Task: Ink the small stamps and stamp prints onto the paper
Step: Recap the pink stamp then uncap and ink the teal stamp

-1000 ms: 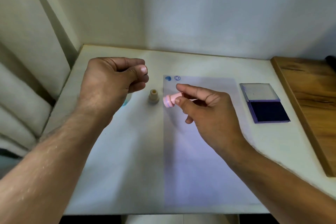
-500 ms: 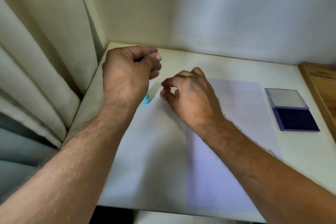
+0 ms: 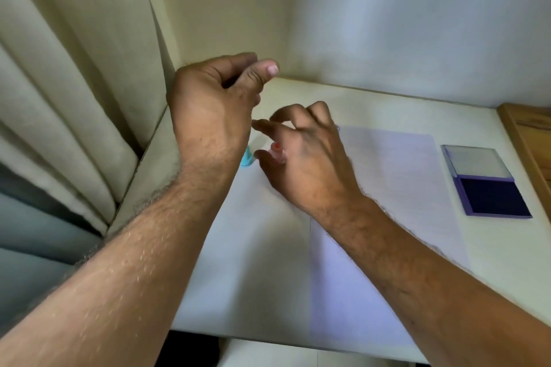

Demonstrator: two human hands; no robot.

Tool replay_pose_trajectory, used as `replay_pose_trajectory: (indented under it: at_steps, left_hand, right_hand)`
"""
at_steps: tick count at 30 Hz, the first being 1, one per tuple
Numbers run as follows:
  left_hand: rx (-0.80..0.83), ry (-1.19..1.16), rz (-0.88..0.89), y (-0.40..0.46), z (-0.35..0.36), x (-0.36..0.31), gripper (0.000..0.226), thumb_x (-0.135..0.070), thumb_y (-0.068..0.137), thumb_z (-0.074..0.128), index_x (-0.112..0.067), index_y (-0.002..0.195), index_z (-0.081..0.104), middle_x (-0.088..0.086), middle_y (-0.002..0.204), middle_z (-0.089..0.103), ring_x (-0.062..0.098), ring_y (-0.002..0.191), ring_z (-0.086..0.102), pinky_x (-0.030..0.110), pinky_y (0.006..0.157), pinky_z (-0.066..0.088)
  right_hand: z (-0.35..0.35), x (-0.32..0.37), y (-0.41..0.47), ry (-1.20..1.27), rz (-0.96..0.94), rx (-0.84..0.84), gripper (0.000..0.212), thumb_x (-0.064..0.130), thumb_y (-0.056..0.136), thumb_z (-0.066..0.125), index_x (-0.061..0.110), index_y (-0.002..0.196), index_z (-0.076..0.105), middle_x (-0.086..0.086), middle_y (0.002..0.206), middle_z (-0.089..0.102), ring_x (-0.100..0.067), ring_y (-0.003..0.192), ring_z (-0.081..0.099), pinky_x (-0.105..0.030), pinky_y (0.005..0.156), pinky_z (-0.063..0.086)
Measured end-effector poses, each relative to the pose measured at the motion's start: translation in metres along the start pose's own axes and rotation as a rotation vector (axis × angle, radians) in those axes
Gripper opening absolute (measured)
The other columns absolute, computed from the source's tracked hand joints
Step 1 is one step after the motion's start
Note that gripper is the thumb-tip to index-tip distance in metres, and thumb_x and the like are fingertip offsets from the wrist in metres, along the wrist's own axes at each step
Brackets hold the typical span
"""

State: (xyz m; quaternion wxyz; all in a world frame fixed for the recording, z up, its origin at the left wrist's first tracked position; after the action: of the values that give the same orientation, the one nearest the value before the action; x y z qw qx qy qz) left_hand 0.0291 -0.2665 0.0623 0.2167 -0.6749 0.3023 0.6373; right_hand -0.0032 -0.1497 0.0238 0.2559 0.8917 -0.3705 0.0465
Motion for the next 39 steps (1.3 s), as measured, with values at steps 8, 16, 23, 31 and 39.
replay_pose_trajectory:
  at_steps: [8, 16, 23, 31, 39]
  left_hand:
    - [-0.038, -0.035, 0.042, 0.001, -0.002, -0.002, 0.031, -0.036, 0.072, 0.079, -0.015, 0.095, 0.079, -0.004, 0.072, 0.075, 0.013, 0.069, 0.073, 0.037, 0.072, 0.061]
    - [0.092, 0.002, 0.122, -0.004, 0.002, -0.010, 0.029, -0.021, 0.077, 0.080, -0.016, 0.105, 0.075, -0.012, 0.087, 0.075, 0.006, 0.078, 0.073, 0.026, 0.076, 0.060]
    - [0.414, 0.136, 0.250, -0.028, 0.034, -0.009, 0.043, -0.021, 0.069, 0.084, -0.027, 0.111, 0.074, -0.015, 0.100, 0.072, 0.002, 0.081, 0.069, 0.026, 0.066, 0.059]
    - [0.657, 0.250, 0.366, -0.054, 0.063, -0.008, 0.047, -0.017, 0.070, 0.086, -0.026, 0.113, 0.072, -0.021, 0.087, 0.071, -0.009, 0.076, 0.068, 0.012, 0.070, 0.051]
    - [0.629, 0.231, 0.341, -0.060, 0.079, -0.001, 0.032, -0.011, 0.071, 0.084, -0.032, 0.094, 0.075, -0.018, 0.090, 0.074, 0.000, 0.078, 0.073, 0.036, 0.078, 0.059]
  right_hand:
    - [0.024, 0.016, 0.006, -0.053, 0.010, 0.095, 0.018, 0.024, 0.073, 0.074, 0.023, 0.091, 0.077, -0.007, 0.122, 0.063, -0.038, 0.109, 0.048, -0.043, 0.077, 0.035]
    - [-0.030, -0.013, 0.001, 0.433, 0.487, -0.130, 0.018, 0.044, 0.078, 0.071, 0.031, 0.090, 0.075, 0.009, 0.097, 0.068, -0.003, 0.091, 0.061, -0.018, 0.077, 0.047]
    - [-0.071, -0.049, -0.036, 0.752, 0.963, -0.078, 0.028, 0.054, 0.082, 0.067, 0.028, 0.077, 0.077, 0.020, 0.068, 0.069, 0.007, 0.057, 0.056, -0.021, 0.065, 0.044]
    - [-0.080, -0.076, -0.066, 0.865, 1.169, 0.062, 0.041, 0.064, 0.079, 0.062, 0.028, 0.067, 0.076, 0.013, 0.089, 0.073, -0.013, 0.084, 0.060, -0.039, 0.083, 0.053]
    - [-0.067, -0.098, -0.076, 1.251, 1.203, 0.121, 0.033, 0.042, 0.085, 0.069, 0.012, 0.097, 0.075, -0.004, 0.077, 0.072, -0.014, 0.062, 0.056, -0.027, 0.059, 0.049]
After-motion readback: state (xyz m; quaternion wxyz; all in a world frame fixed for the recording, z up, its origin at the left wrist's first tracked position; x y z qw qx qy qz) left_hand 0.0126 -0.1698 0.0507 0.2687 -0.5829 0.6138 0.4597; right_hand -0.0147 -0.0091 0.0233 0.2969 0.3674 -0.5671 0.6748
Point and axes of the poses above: each hand's wrist, its own y-axis towards the middle knuckle, its own z-axis out of the palm, x = y × z, the point moved 4 cm from there along y, towards the middle knuckle
